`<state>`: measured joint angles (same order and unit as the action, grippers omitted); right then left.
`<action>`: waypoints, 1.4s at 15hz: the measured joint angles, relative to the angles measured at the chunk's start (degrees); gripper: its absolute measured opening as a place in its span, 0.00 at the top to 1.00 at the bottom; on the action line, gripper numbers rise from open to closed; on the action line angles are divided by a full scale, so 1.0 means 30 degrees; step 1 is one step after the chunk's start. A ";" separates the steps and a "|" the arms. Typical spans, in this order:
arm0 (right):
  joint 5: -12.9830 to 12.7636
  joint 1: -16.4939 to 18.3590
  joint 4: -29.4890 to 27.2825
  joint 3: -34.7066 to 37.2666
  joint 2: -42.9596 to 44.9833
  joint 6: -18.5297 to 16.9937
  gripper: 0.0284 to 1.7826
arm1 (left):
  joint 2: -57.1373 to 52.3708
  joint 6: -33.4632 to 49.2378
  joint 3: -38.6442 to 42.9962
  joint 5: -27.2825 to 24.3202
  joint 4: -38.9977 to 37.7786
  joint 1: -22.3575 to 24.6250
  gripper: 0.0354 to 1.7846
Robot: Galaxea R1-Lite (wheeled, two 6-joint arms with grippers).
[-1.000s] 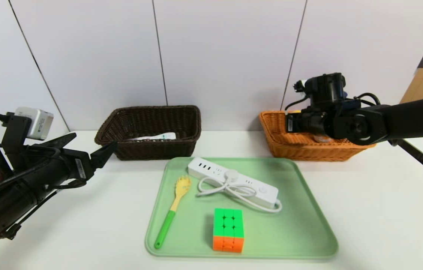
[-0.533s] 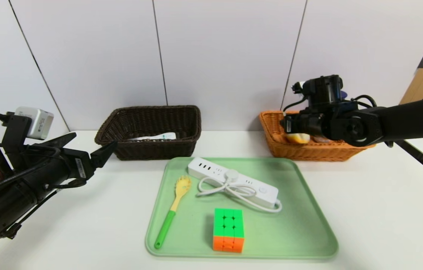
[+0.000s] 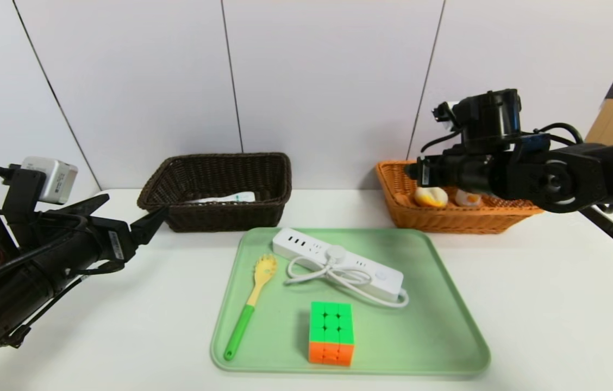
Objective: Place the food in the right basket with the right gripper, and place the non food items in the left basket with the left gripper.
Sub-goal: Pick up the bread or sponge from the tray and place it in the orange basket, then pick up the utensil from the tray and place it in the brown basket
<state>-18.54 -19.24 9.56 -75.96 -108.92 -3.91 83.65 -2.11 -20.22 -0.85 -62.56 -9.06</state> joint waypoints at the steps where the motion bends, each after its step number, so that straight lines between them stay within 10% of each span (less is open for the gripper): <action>1: 0.0037 -0.0191 -0.0130 0.0585 0.0658 -0.0016 0.12 | -0.0008 -0.0004 0.0000 0.0000 0.0000 0.0000 0.06; 10: 0.0130 -0.3170 -0.1040 0.8956 0.6981 -0.0780 0.06 | -0.0065 -0.0004 0.0329 -0.0008 -0.0093 -0.0020 0.06; 15: -0.0122 -0.2966 -0.0715 1.0980 0.9671 -0.2020 0.05 | 0.0053 0.0008 0.1532 0.0475 -0.1967 -0.0028 0.06; 21: -0.0219 -0.1459 0.1995 1.3406 1.1935 -0.0024 0.05 | 0.0008 -0.0020 0.1959 0.0926 -0.2011 -0.0020 0.06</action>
<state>-19.20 -23.61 15.54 -35.74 -73.12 -3.99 83.68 -2.17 -14.35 1.93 -68.60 -9.12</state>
